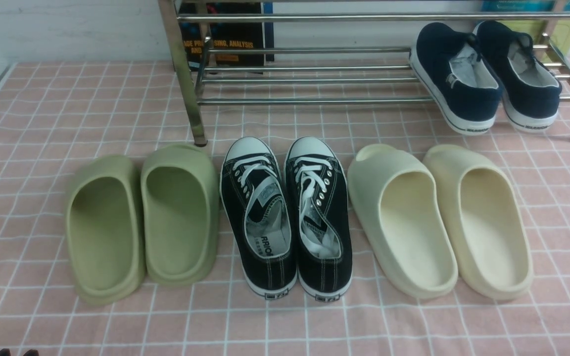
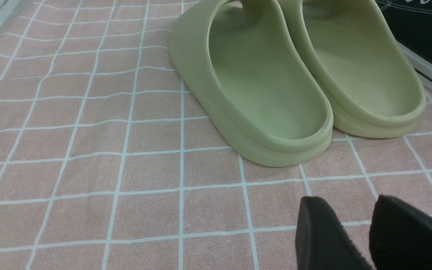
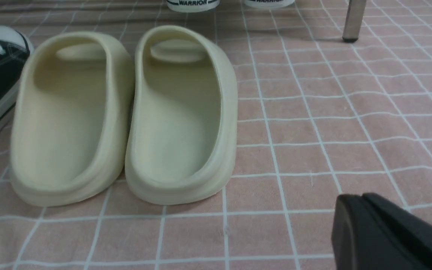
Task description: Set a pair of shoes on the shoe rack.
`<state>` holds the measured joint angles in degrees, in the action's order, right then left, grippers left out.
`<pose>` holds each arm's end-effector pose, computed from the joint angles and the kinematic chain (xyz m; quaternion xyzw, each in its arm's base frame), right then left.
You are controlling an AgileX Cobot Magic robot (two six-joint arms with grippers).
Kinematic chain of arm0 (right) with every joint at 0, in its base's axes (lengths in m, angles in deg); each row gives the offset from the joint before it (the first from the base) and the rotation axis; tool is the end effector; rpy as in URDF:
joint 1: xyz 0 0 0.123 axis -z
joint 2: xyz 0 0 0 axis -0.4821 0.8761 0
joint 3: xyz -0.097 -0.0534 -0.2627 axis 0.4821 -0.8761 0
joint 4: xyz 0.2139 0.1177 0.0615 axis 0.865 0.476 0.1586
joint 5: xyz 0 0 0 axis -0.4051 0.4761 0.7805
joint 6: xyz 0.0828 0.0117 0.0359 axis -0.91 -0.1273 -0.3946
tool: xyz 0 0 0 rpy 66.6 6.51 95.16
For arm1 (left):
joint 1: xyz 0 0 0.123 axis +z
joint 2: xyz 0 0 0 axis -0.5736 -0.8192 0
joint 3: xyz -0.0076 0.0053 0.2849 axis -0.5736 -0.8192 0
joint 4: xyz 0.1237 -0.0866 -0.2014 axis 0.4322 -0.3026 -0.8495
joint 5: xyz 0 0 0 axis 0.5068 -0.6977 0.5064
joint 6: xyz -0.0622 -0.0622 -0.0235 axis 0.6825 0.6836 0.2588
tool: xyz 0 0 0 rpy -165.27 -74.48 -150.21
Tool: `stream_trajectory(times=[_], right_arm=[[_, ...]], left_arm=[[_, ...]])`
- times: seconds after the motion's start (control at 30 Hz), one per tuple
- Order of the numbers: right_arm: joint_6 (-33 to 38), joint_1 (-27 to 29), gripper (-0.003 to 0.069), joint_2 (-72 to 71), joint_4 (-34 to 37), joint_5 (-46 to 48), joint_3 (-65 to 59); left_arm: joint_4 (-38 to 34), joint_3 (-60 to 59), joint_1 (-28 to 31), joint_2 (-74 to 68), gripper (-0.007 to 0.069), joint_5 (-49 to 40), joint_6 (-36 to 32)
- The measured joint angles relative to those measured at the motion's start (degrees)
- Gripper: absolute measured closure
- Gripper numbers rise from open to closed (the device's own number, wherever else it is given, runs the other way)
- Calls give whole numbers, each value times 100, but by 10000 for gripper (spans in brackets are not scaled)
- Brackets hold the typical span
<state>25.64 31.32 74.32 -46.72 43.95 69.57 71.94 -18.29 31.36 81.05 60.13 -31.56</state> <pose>0.0534 0.0006 0.1760 0.0374 0.7927 0.0224 0.6081 0.0518 -0.0043 0.1725 0.0457 0.8061 -0.0113 0.5899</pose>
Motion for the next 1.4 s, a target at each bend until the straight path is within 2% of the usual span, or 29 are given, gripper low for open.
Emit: stream_trajectory(times=[0.87,0.97,1.03,1.4], right_arm=[[-13,-25,611,0,190,203,34],[-13,-25,629,0,229,215,41],[-13,-25,673,0,279,229,41],[-13,-25,678,0,315,231,41]], left_arm=[[0,0,0,0,385,0,0],[0,0,0,0,385,0,0],[0,0,0,0,385,0,0],[0,0,0,0,385,0,0]])
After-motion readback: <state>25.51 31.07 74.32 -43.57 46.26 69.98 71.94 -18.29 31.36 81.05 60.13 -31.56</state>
